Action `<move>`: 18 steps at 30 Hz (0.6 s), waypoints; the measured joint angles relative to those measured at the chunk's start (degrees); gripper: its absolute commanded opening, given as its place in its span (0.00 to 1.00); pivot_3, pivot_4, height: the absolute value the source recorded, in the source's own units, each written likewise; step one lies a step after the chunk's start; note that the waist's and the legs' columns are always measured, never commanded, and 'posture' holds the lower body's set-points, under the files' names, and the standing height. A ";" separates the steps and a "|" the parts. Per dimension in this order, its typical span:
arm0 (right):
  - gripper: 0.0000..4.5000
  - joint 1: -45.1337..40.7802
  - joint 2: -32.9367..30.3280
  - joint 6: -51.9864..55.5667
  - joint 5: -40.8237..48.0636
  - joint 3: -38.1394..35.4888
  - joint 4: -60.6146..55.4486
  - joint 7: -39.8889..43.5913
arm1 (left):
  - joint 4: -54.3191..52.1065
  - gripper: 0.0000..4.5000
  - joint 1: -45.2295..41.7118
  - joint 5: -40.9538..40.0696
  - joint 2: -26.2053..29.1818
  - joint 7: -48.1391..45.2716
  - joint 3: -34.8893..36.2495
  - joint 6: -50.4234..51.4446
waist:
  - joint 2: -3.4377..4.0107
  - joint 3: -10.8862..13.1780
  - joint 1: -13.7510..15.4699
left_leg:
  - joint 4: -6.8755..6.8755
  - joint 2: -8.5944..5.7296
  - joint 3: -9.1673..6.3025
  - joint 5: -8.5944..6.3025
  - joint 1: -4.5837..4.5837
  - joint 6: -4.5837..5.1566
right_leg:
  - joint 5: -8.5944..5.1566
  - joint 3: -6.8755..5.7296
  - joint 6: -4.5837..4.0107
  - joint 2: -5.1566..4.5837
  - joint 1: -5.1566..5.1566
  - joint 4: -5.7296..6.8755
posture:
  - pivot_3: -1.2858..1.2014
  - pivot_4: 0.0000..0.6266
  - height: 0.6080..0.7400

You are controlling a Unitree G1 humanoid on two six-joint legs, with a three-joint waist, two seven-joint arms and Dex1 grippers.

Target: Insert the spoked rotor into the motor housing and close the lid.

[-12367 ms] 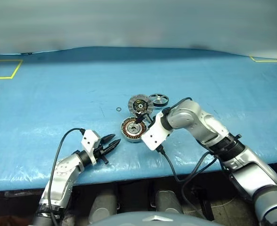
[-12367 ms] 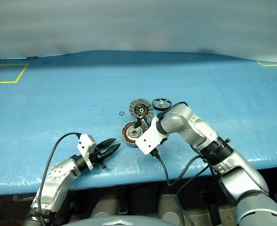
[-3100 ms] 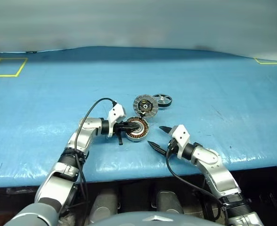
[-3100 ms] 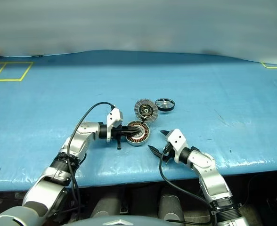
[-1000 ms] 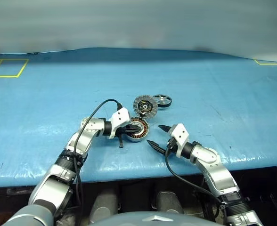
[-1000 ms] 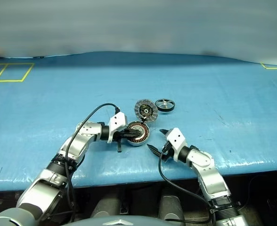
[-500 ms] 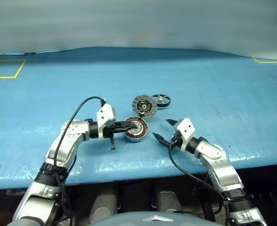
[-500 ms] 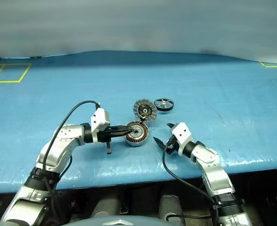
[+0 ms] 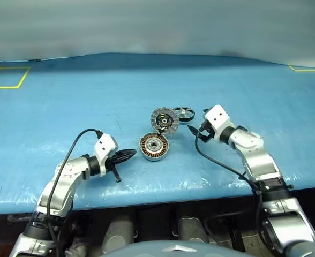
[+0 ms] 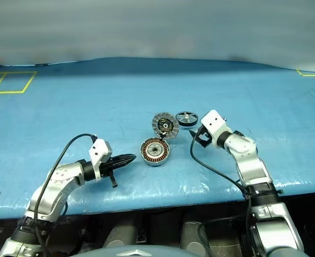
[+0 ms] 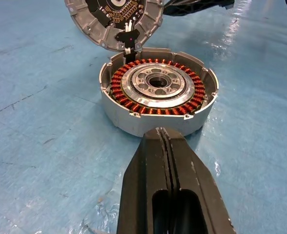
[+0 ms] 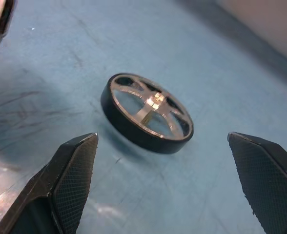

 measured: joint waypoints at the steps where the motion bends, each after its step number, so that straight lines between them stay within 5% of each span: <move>1: 1.00 -2.53 0.12 -0.57 -0.29 0.11 2.90 0.37 | -0.04 0.00 0.25 0.02 -0.65 0.36 -0.08 -0.12 | 0.00 0.00 -0.16 | 0.00 -0.01 0.01 0.00 0.00 0.00 | 0.01 0.01 0.00 0.00 0.02 0.00 | 0.52 0.24 1.00; 8: 1.00 -19.00 2.71 -6.28 -0.77 0.32 26.30 2.31 | -0.04 0.00 2.23 0.70 -2.96 2.80 -1.72 -0.99 | 0.00 0.02 -1.06 | -0.21 -0.04 0.05 0.02 0.02 0.01 | 0.17 0.05 -0.26 0.04 0.02 -0.03 | 0.52 0.24 1.00; 18: 1.00 -22.73 6.24 -8.99 -0.46 -0.32 40.87 5.25 | -0.09 0.00 4.78 1.05 -3.71 5.06 -1.68 -1.17 | 0.03 0.03 -1.68 | -0.34 -0.03 0.12 0.06 0.19 -0.04 | 0.13 0.14 -0.16 0.06 0.06 -0.04 | 0.52 0.24 1.00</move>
